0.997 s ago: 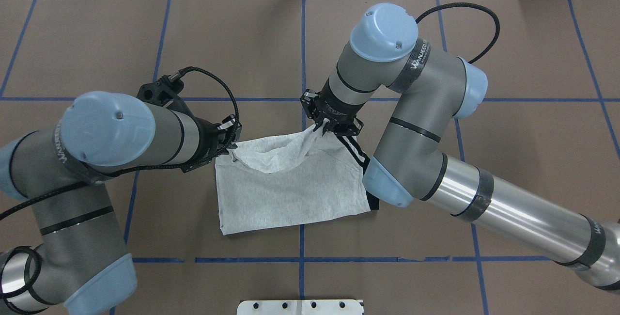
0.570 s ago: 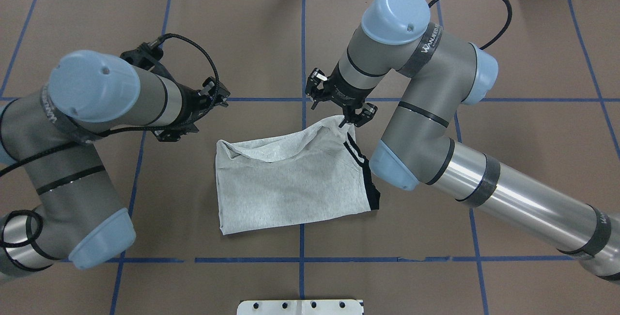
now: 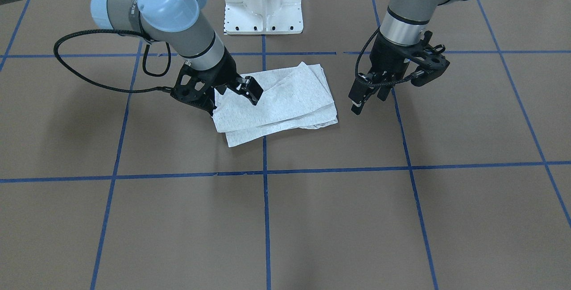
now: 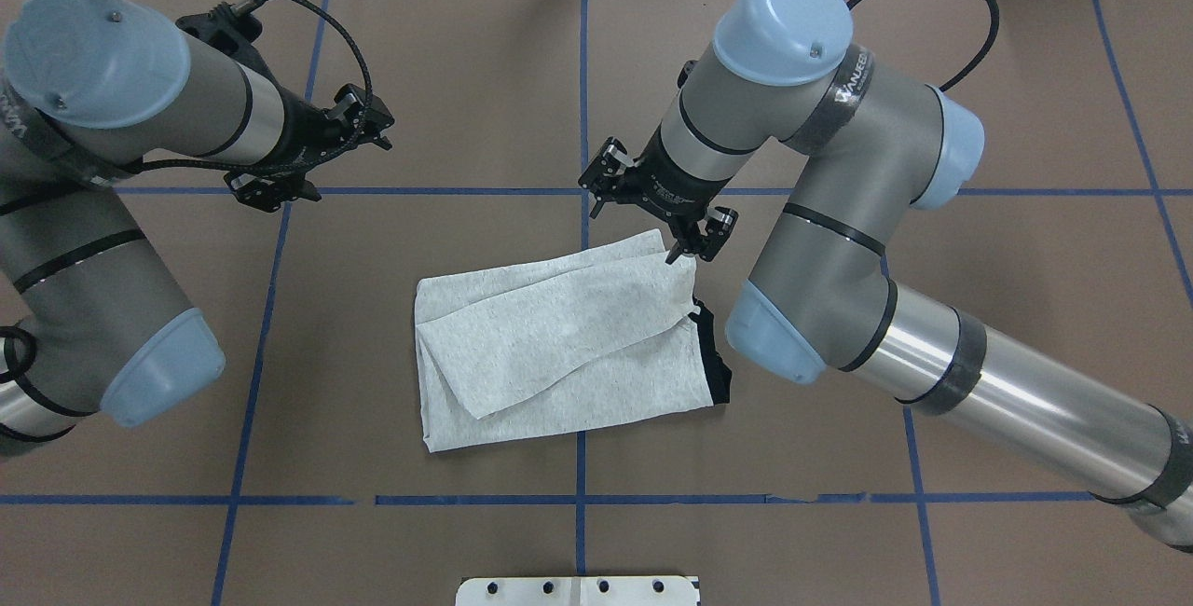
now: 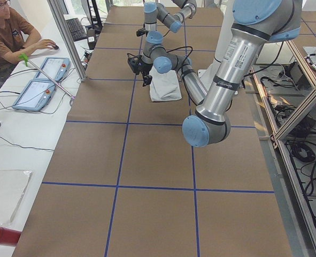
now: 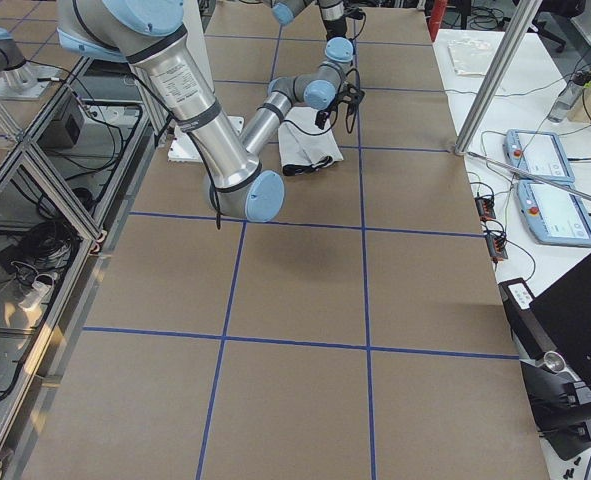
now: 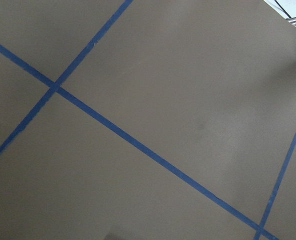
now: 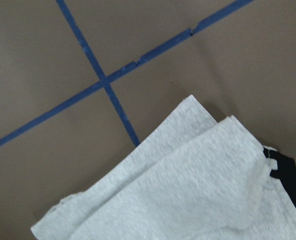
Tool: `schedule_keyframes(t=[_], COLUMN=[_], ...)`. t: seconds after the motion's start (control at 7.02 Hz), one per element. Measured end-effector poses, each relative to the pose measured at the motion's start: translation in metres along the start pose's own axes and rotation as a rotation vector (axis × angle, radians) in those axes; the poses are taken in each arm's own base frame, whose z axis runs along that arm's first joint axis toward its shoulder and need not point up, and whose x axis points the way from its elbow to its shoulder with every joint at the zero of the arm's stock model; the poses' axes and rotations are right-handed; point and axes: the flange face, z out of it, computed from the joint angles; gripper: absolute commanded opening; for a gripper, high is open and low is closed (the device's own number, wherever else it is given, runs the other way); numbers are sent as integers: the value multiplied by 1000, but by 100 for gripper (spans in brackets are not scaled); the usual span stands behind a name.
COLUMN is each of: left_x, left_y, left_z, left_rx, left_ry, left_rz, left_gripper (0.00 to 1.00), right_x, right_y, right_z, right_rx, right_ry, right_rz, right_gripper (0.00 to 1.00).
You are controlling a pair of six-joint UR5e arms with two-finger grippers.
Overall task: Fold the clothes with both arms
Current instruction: 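Open both grippers and raise them off the folded shirt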
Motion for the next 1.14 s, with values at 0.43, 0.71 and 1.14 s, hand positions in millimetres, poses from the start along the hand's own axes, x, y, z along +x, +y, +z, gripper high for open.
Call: schedule_keyframes(t=[0.43,0.71,1.14], left_x=[-2,-6,-7], left_y=[-1,-1,0], left_z=[0,2,0], left_rx=[-16,-19,-21], left_ry=[-3,-6,-2], left_rz=[23,39,44], left_gripper=[99,99,99], right_x=[8,9,11], right_y=[66,69,67], right_z=[17,23,25], right_rx=[-7,14,25], right_ry=[35,42,46], right_rz=[-64,-85,-101], right_gripper=[100,100,100])
